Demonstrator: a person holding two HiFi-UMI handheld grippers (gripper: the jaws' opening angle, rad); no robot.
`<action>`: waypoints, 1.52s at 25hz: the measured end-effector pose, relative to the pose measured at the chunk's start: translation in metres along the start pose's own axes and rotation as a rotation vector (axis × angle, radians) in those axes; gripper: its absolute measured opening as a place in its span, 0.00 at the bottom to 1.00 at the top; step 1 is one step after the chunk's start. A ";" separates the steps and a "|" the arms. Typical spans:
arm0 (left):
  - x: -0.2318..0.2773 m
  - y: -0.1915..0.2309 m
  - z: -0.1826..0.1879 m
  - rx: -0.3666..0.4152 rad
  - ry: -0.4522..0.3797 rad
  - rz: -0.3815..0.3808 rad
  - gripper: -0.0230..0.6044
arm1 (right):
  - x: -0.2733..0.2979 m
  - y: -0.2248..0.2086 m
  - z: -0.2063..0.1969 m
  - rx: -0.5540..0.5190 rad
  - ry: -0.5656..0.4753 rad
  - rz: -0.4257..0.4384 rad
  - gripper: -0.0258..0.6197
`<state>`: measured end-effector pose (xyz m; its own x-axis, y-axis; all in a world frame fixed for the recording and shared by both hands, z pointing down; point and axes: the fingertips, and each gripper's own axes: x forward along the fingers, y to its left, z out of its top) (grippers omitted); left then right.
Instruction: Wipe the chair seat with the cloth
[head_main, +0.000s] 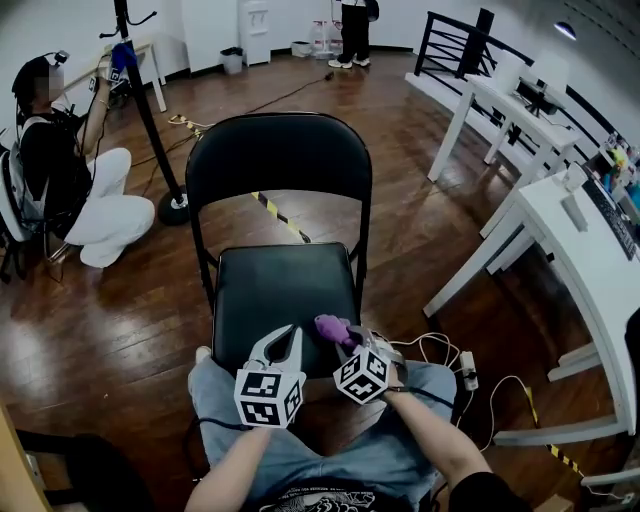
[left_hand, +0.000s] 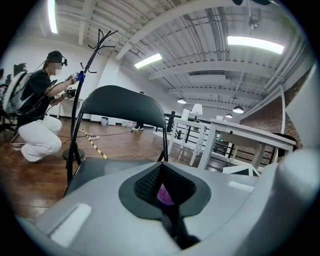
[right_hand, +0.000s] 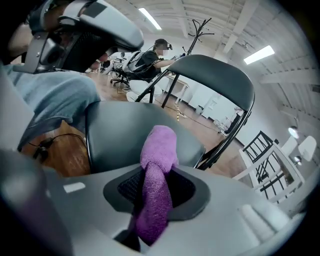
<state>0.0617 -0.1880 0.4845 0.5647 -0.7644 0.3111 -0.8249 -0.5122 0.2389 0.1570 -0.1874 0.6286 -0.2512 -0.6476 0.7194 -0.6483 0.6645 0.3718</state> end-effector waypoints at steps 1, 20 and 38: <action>-0.001 -0.002 0.000 0.002 -0.001 -0.002 0.04 | -0.004 0.005 -0.001 0.002 -0.001 0.005 0.19; -0.037 -0.017 0.013 0.015 -0.047 0.007 0.04 | -0.079 0.012 0.063 0.265 -0.242 0.013 0.19; -0.167 -0.041 0.002 0.014 -0.169 0.054 0.04 | -0.201 0.082 0.143 0.534 -0.626 0.017 0.18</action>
<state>0.0012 -0.0404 0.4214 0.5088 -0.8452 0.1633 -0.8547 -0.4734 0.2130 0.0519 -0.0563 0.4305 -0.5163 -0.8319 0.2034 -0.8555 0.5116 -0.0796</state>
